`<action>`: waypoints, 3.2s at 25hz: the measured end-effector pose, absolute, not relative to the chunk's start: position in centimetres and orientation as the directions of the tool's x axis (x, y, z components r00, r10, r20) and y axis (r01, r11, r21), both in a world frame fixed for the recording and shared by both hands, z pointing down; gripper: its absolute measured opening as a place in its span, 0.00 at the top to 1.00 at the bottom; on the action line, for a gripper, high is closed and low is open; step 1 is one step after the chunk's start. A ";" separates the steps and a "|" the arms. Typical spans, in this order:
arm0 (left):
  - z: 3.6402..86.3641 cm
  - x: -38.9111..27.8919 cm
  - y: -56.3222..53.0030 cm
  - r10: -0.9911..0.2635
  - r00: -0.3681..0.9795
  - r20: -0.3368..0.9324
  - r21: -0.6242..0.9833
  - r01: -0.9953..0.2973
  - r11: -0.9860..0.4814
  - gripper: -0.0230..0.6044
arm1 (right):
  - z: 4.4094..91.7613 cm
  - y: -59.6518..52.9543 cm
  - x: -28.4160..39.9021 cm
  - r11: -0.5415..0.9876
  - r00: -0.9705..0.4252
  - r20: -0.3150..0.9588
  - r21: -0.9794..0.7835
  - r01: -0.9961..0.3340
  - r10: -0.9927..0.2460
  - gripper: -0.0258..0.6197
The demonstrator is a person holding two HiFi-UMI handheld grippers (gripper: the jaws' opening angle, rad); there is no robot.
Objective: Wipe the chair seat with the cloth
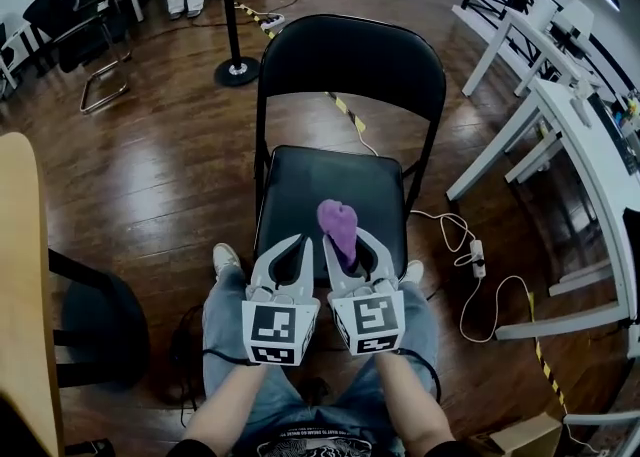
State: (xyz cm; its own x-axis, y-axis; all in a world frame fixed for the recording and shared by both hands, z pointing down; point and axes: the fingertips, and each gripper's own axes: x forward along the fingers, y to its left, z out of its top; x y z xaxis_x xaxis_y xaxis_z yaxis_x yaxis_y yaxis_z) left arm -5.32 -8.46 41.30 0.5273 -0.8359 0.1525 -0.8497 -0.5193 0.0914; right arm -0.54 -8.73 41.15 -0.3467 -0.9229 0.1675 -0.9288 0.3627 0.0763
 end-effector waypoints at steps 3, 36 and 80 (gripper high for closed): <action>41.2 -5.9 -10.1 -0.844 0.514 0.153 0.092 -0.858 -0.505 0.96 | 41.2 -10.5 -1.1 0.383 -0.364 0.174 0.093 -0.919 -0.915 0.79; 44.5 -8.9 -22.0 -0.856 0.451 0.254 0.155 -0.892 -0.425 0.96 | 48.9 -28.5 -5.3 0.646 -0.487 0.437 0.384 -0.660 -0.757 0.79; 46.5 -11.6 -22.3 -0.844 0.441 0.304 0.166 -0.897 -0.409 0.96 | 62.4 -30.2 -7.1 0.787 -0.348 0.719 0.460 -0.410 -0.601 0.79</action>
State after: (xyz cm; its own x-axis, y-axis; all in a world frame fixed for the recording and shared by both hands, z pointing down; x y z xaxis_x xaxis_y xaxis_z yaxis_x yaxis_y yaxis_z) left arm -11.61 -22.33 46.54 0.4414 -0.8442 0.3041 -0.8972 -0.4094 0.1656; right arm -7.11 -30.16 62.35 -0.3480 -0.6015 0.7191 -0.4104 0.7874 0.4600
